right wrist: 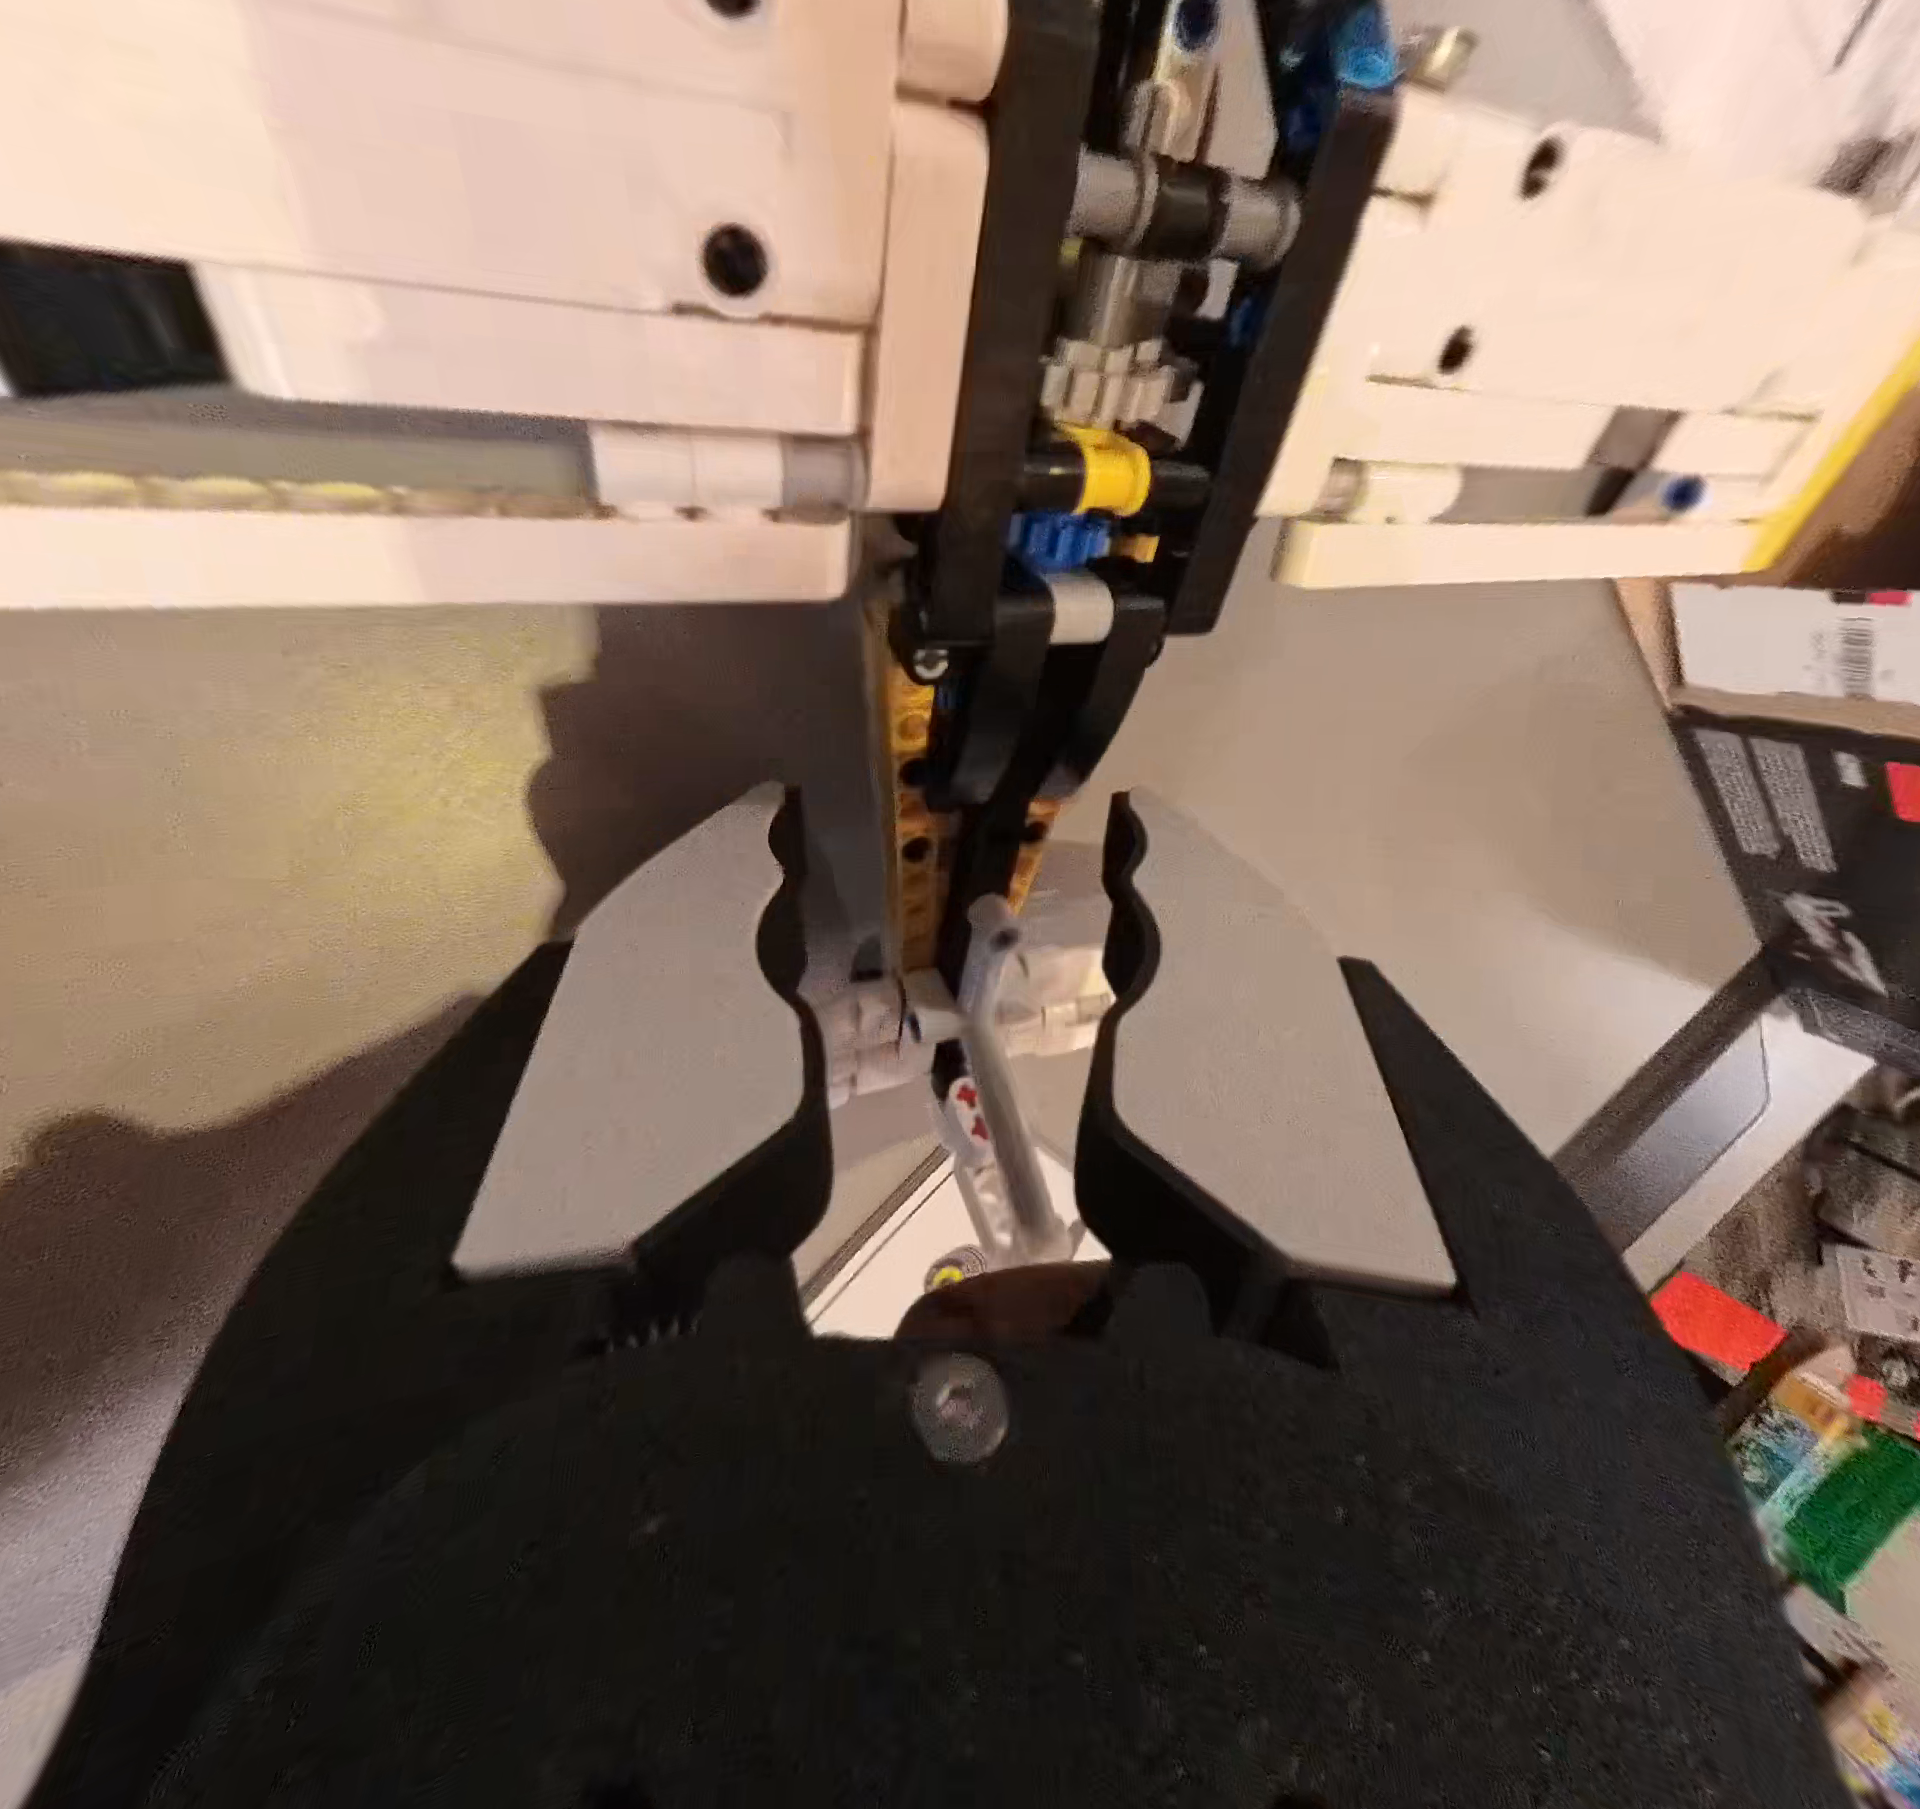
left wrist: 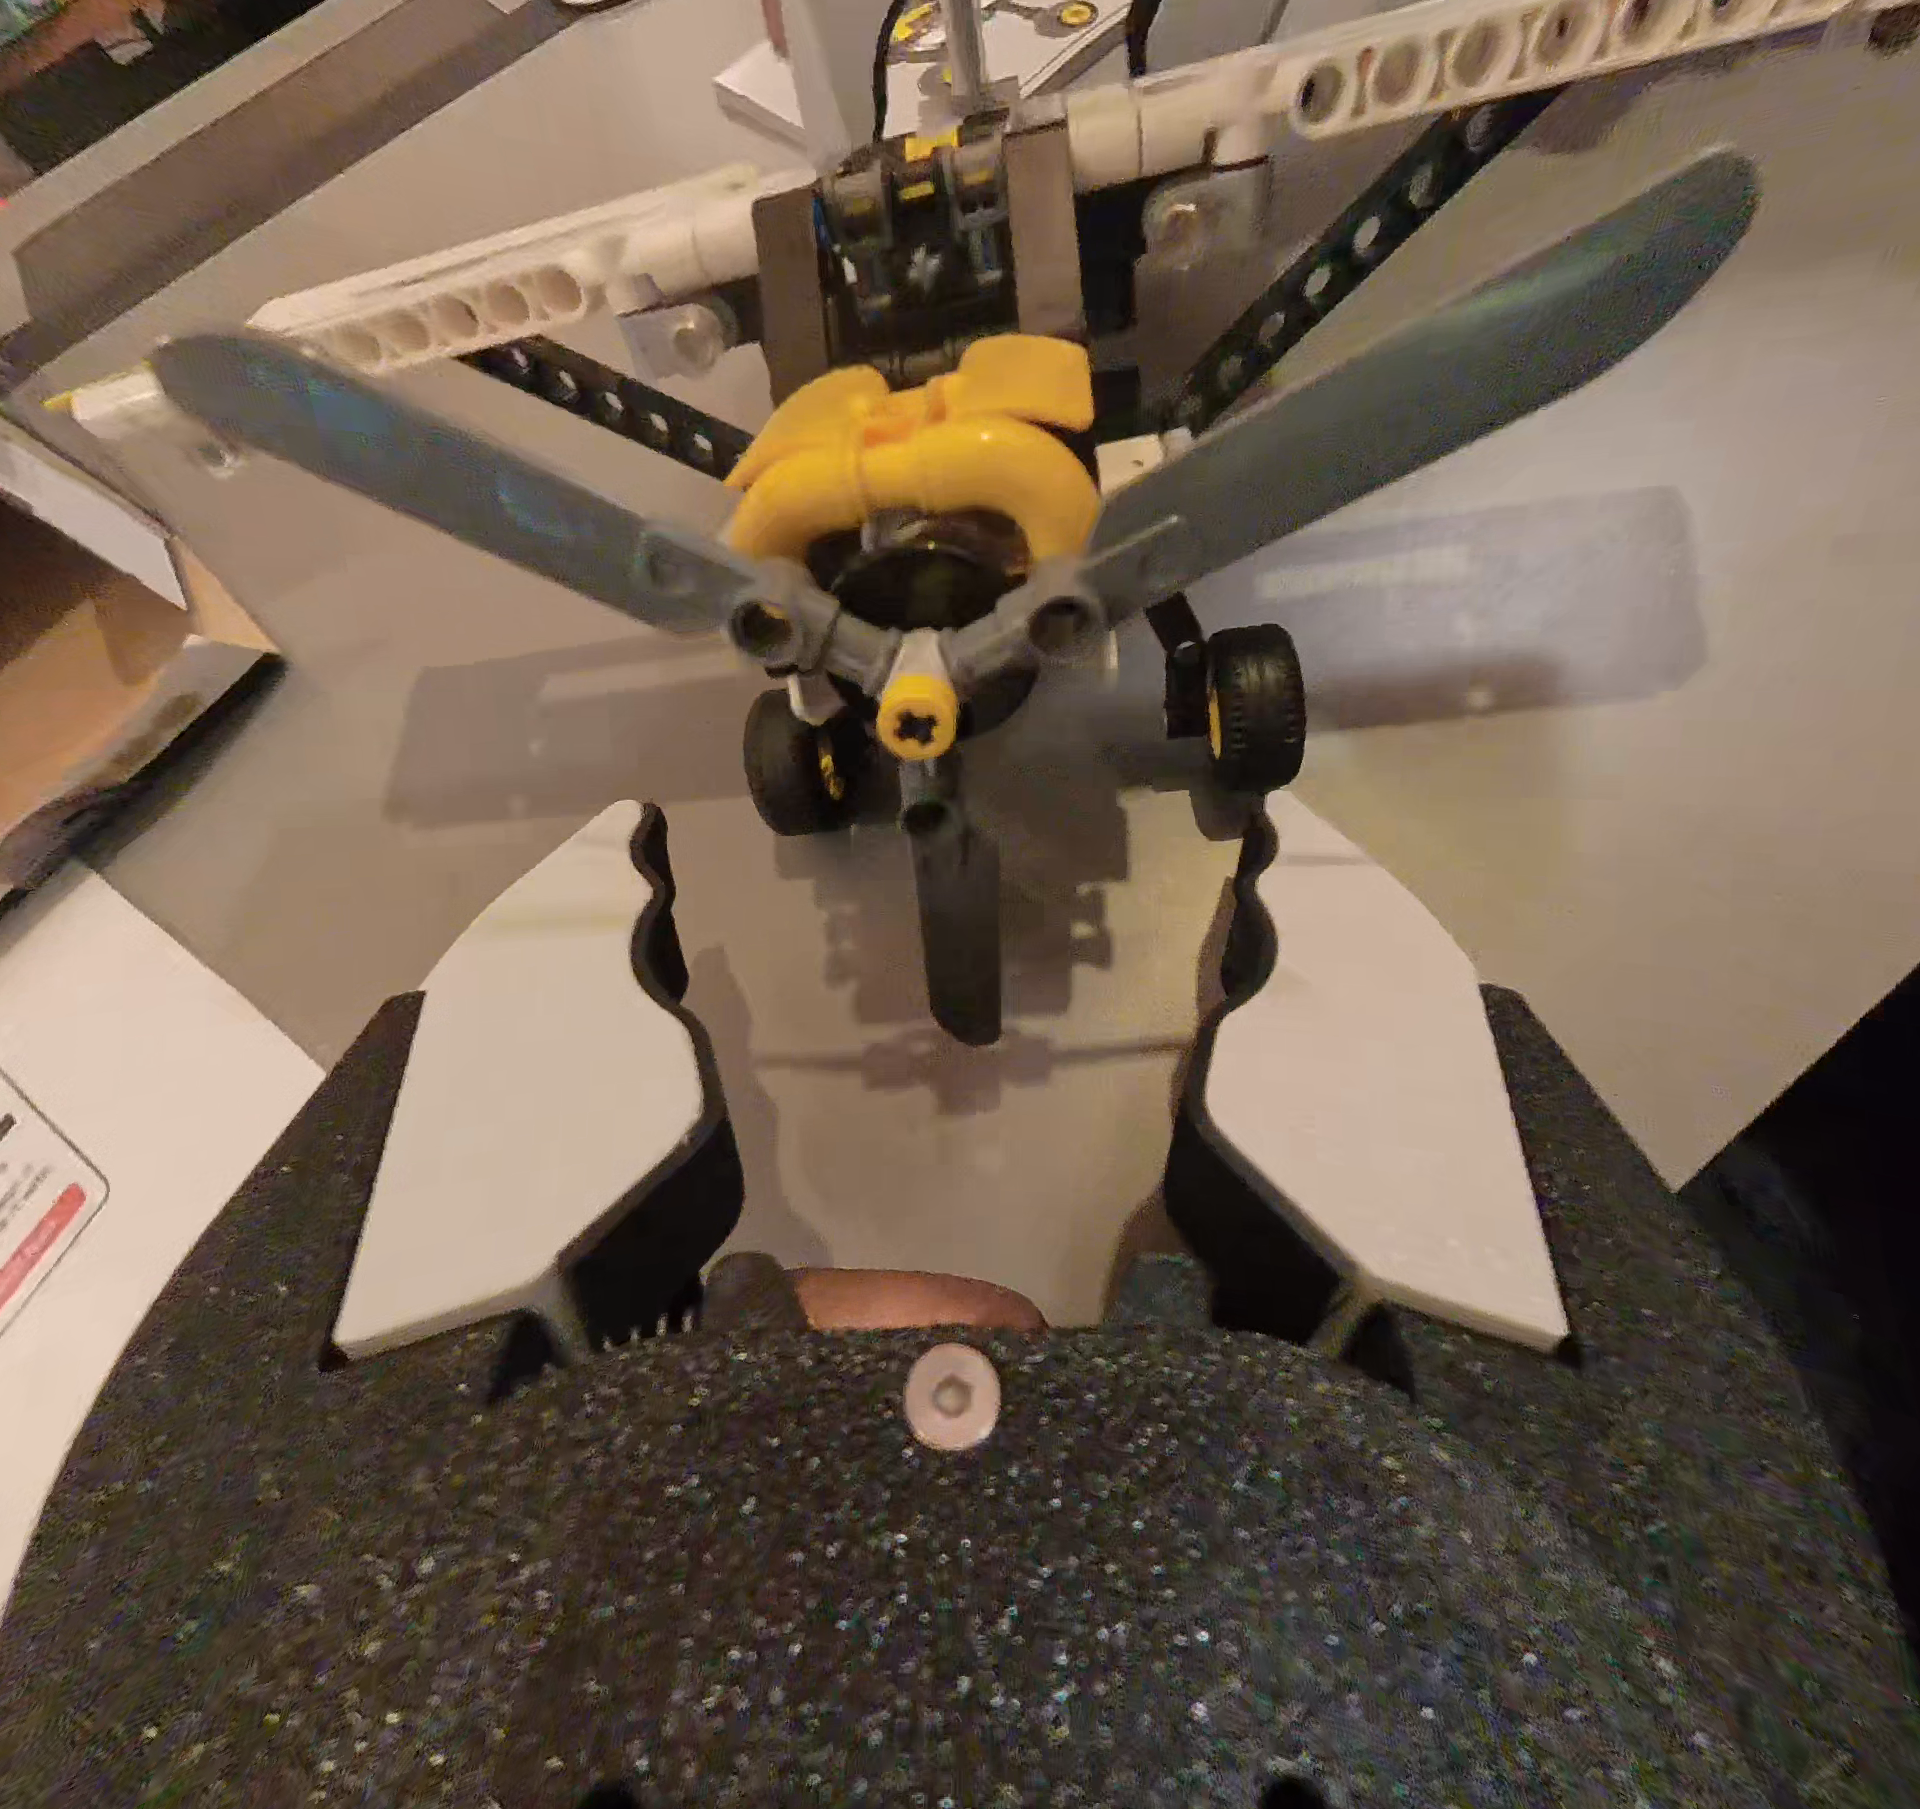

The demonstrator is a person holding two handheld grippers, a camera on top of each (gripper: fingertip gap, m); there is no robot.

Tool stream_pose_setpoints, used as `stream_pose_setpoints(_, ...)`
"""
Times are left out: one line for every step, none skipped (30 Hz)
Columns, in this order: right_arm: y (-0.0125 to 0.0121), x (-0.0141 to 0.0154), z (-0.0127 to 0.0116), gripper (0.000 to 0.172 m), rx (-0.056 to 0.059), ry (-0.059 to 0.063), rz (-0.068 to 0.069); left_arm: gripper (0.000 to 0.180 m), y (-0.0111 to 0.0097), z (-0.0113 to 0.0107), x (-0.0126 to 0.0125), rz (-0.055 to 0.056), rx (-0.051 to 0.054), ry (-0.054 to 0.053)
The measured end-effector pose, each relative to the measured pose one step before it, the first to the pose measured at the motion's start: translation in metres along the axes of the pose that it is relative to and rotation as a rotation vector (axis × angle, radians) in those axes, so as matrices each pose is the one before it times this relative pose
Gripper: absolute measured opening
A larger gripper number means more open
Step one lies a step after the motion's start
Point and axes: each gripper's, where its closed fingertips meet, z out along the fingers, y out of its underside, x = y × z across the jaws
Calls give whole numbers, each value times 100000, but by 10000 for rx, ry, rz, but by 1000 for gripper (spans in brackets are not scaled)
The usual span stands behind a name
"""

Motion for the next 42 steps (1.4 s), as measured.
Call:
stream_pose_setpoints(96, 9, 648, 52, -184, -154, -91, 101, -222, 421, -64, 110, 11, 140)
stream_pose_setpoints(31, 146, 540, 45, -122, -27, -43, 96, -293, 400, -218, 40, 72, 64)
stream_pose_setpoints(-54, 114, 323, 41, -38, -36, -9, 89, -345, 382, -219, -5, 92, 76)
stream_pose_setpoints(-117, -18, 66, 41, 35, -143, 34, 82, -283, 283, -234, -23, 113, 57)
stream_pose_setpoints(-67, 97, -29, 40, 23, -36, 57, 75, -272, 217, -418, -34, 145, 10)
stream_pose_setpoints(-15, 235, 28, 40, -27, 109, 18, 69, -343, 138, -230, -30, 171, 37)
stream_pose_setpoints(-3, 255, 61, 40, -57, 131, -29, 66, -293, 51, -80, 36, 154, 130)
stream_pose_setpoints(-19, 224, 26, 40, -60, 79, -19, 63, -82, 94, -121, 140, 39, 88)
stream_pose_setpoints(4, 375, -5, 41, -90, 143, -4, 63, -84, 5, -248, 168, 52, -52)
stream_pose_setpoints(64, 669, 14, 40, -158, 279, 18, 61, -109, -101, -268, 165, 61, -121)
stream_pose_setpoints(13, 880, 91, 40, -159, 303, 64, 56, -18, -37, -558, 140, -21, -237)
stream_pose_setpoints(-168, 881, 141, 40, -63, 208, 82, 56, 43, -48, -576, 100, -62, -239)
stream_pose_setpoints(-319, 846, 241, 40, 34, 108, 109, 55, 34, -28, -550, 54, -42, -157)
stream_pose_setpoints(-361, 807, 338, 40, 53, 42, 140, 56, 44, -61, -484, 47, -47, -73)
stream_pose_setpoints(-386, 765, 410, 42, 38, 11, 144, 57, 193, -88, -629, 3, -131, -163)
stream_pose_setpoints(-382, 659, 439, 43, 41, 0, 124, 57, 455, 16, -799, -47, -241, -189)
stream_pose_setpoints(-423, 489, 414, 44, 102, 2, 167, 57, 664, 92, -874, -211, -298, -175)
stream_pose_setpoints(-355, 302, 385, 45, 116, 15, 259, 59, 739, 140, -594, -286, -243, -17)
stream_pose_setpoints(-212, 97, 299, 46, 107, 34, 275, 59, 574, 114, -181, -298, -144, 173)
stream_pose_setpoints(-166, -1, 65, 48, 114, 115, 223, 61, 132, -12, 262, -279, 105, 264)
stream_pose_setpoints(37, -75, -122, 48, 78, 195, 184, 62, -72, -128, 229, -204, 186, 113)
stream_pose_setpoints(253, -75, -282, 48, 61, 289, 207, 65, 8, -176, 313, -110, 96, 26)
stream_pose_setpoints(448, -14, -502, 50, 56, 370, 257, 70, 233, -161, 291, -1, -75, -93)
stream_pose_setpoints(636, -37, -718, 52, 65, 364, 312, 73, 233, -233, 3, 22, -56, -302)
stream_pose_setpoints(854, -44, -910, 56, 86, 323, 396, 80, 300, -305, 19, 30, -70, -269)
stream_pose_setpoints(985, -77, -1058, 58, 109, 301, 467, 87, 184, -383, 76, -18, -30, -231)
stream_pose_setpoints(1121, -126, -1176, 60, 133, 248, 496, 91, 51, -385, -54, -66, 65, -289)
stream_pose_setpoints(1270, -123, -1281, 61, 147, 225, 515, 95, -37, -408, -45, -66, 147, -272)
stream_pose_setpoints(1355, -57, -1350, 61, 134, 242, 527, 97, -38, -491, 52, -92, 135, -173)
stream_pose_setpoints(1415, 3, -1403, 62, 118, 261, 515, 99, -35, -510, 42, -151, 130, -151)
stream_pose_setpoints(1490, 136, -1502, 62, 100, 303, 490, 100, -50, -532, -61, -232, 145, -214)
stream_pose_setpoints(1519, 228, -1525, 63, 69, 336, 471, 100, -29, -602, 7, -243, 125, -195)
stream_pose_setpoints(1557, 339, -1526, 63, 23, 348, 439, 101, -43, -627, 79, -197, 114, -154)
stream_pose_setpoints(1663, 625, -1562, 62, -38, 429, 400, 101, -126, -658, 31, -145, 145, -201)
stream_pose_setpoints(1733, 992, -1514, 61, -99, 515, 391, 101, -221, -785, 80, -91, 165, -191)
stream_pose_setpoints(1730, 1289, -1357, 59, -172, 506, 411, 101, -375, -788, 257, -26, 197, -72)
stream_pose_setpoints(1669, 1546, -1137, 58, -224, 450, 442, 101, -668, -899, 459, 27, 295, 8)
stream_pose_setpoints(1627, 1960, -935, 58, -252, 477, 504, 100, -903, -870, 712, 77, 357, 159)
stream_pose_setpoints(1553, 2420, -671, 57, -292, 603, 555, 99, -1063, -717, 869, 94, 360, 254)
stream_pose_setpoints(1510, 2787, -295, 55, -322, 700, 541, 96, -1130, -570, 1085, 115, 311, 354)
stream_pose_setpoints(1475, 2859, 152, 54, -361, 670, 525, 96, -1106, -268, 1107, 87, 279, 353)
stream_pose_setpoints(1573, 2647, 664, 54, -486, 498, 600, 94, -976, 58, 1141, 52, 222, 445)
